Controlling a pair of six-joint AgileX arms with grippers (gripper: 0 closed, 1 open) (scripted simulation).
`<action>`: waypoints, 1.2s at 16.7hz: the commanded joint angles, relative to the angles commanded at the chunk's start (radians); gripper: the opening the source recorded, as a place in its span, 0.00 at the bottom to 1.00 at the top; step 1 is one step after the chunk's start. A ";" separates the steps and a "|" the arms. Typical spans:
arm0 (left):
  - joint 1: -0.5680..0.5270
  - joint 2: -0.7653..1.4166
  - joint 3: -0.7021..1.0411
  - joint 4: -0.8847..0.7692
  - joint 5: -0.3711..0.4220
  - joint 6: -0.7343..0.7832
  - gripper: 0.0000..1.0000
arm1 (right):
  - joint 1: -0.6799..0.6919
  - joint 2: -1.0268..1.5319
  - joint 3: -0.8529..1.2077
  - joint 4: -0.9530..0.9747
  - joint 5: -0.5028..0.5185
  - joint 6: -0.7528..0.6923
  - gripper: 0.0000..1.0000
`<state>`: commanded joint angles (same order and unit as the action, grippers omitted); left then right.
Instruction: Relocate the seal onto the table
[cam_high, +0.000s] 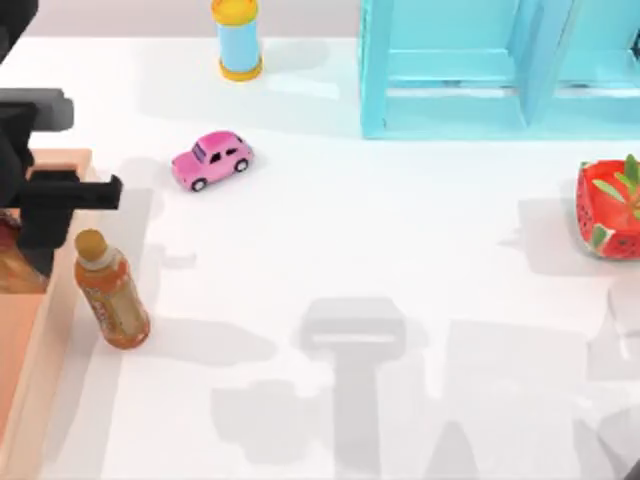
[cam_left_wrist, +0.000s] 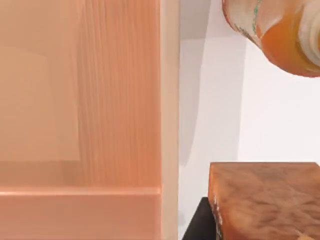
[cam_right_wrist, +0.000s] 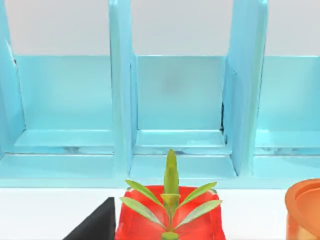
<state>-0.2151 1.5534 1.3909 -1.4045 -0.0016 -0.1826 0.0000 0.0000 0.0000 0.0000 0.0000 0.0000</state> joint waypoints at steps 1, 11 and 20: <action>-0.023 0.003 0.013 -0.018 0.003 -0.004 0.00 | 0.000 0.000 0.000 0.000 0.000 0.000 1.00; -0.492 0.454 0.350 -0.034 0.004 -0.346 0.00 | 0.000 0.000 0.000 0.000 0.000 0.000 1.00; -0.580 0.721 0.521 0.197 0.004 -0.581 0.00 | 0.000 0.000 0.000 0.000 0.000 0.000 1.00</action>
<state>-0.7952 2.2742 1.9121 -1.2076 0.0020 -0.7640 0.0000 0.0000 0.0000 0.0000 0.0000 0.0000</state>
